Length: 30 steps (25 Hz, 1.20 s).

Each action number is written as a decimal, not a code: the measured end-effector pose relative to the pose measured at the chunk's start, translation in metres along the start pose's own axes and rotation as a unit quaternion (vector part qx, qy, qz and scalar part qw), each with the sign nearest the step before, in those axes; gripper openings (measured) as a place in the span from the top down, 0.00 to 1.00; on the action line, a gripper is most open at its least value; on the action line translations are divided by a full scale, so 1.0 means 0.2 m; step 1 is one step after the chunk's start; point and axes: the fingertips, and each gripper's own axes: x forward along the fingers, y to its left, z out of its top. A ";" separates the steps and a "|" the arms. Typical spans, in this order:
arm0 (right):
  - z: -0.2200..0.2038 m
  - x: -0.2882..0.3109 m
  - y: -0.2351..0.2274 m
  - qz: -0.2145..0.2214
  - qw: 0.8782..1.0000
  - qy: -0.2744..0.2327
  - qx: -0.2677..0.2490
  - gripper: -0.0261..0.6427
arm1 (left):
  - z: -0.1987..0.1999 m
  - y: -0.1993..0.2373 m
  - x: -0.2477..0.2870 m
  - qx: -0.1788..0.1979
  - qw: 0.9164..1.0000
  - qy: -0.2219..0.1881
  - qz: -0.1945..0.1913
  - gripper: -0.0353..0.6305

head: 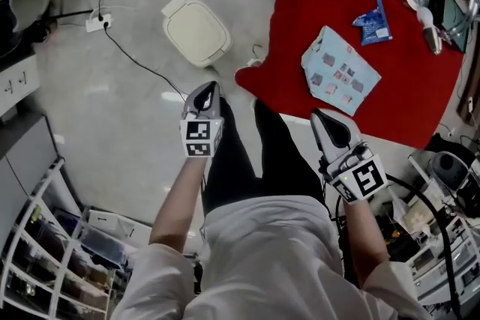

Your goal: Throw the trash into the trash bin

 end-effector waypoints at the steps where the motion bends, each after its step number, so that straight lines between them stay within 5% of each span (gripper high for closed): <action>1: 0.00 0.02 -0.01 0.001 1.000 0.001 -0.001 0.96 | -0.04 0.02 0.05 -0.003 1.000 0.005 0.000 0.94; 13: -0.21 0.23 -0.03 -0.002 0.999 0.043 0.012 0.96 | -0.53 0.18 0.57 -0.054 0.995 0.082 0.006 0.94; 30: -0.54 0.52 0.46 0.063 0.993 0.066 0.075 0.96 | -0.89 0.37 1.01 -0.016 0.991 0.135 0.009 0.94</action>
